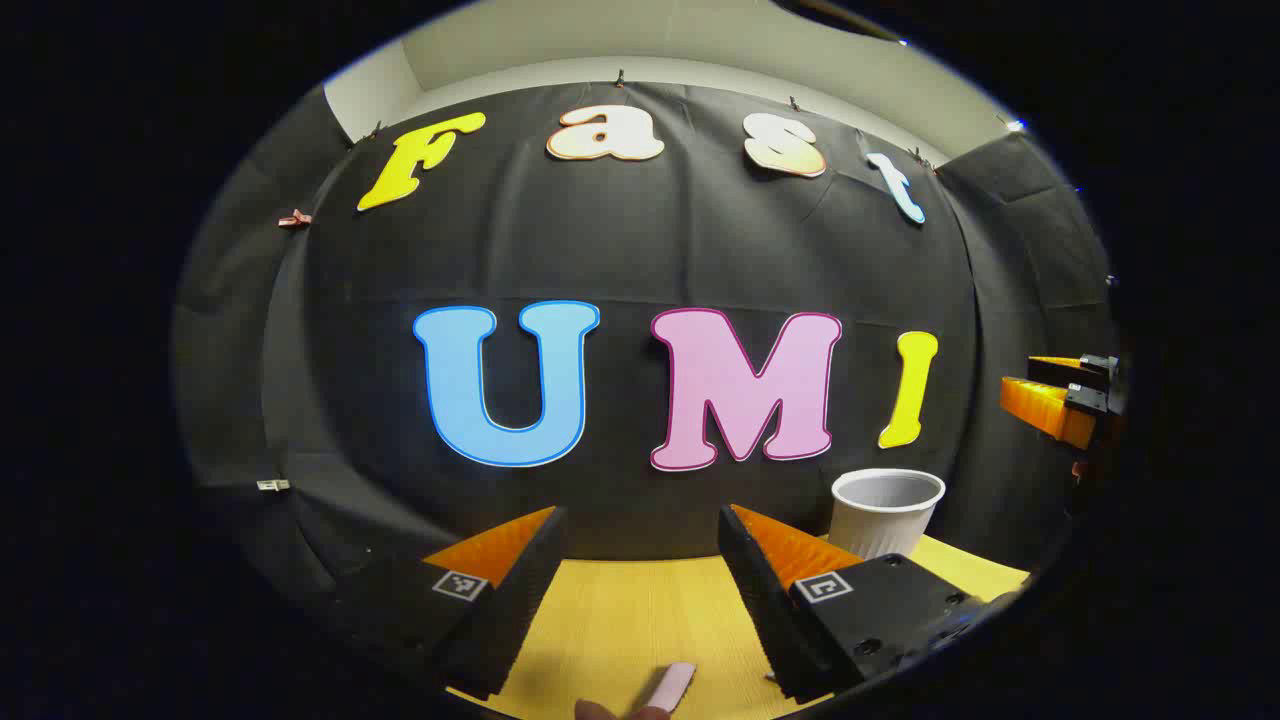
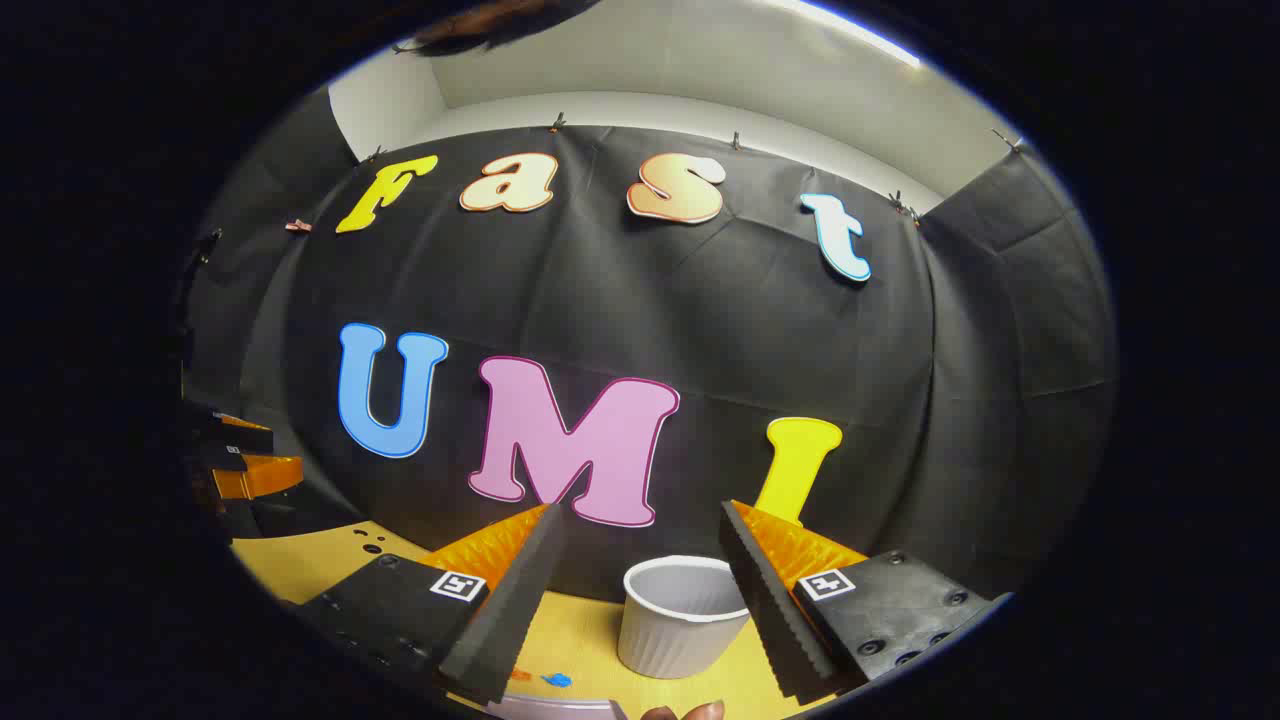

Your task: Pick up the small broom and dustpan from the desktop, sweep the trash into the dustpan with the broom, and then empty the trash into the garbage bin.

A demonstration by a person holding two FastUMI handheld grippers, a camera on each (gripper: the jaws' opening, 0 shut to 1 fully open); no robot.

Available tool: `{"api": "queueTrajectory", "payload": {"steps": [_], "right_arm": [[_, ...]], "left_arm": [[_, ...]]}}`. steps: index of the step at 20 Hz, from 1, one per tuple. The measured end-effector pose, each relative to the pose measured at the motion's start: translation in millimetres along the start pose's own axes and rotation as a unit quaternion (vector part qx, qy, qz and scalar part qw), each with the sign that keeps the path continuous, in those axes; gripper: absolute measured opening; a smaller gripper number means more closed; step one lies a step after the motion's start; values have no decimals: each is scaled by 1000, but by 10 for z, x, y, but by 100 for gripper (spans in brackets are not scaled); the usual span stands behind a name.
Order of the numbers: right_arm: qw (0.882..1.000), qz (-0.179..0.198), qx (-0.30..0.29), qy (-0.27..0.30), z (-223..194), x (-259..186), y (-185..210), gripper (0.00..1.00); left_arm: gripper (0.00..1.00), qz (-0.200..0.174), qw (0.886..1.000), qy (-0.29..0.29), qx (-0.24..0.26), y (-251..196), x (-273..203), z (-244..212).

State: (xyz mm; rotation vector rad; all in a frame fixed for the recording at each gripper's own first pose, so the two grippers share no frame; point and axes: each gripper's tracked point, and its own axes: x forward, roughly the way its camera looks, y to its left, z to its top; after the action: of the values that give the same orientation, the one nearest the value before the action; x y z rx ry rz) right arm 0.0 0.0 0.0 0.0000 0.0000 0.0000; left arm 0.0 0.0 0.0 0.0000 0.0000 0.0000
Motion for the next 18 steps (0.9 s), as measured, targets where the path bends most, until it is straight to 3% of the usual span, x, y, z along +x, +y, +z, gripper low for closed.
{"api": "queueTrajectory", "payload": {"steps": [18], "right_arm": [[1000, 1, -1, 12, -121, -51, -27, 97]], "left_arm": [[96, 6, 1000, 7, -8, 1, 0, -56]]}}
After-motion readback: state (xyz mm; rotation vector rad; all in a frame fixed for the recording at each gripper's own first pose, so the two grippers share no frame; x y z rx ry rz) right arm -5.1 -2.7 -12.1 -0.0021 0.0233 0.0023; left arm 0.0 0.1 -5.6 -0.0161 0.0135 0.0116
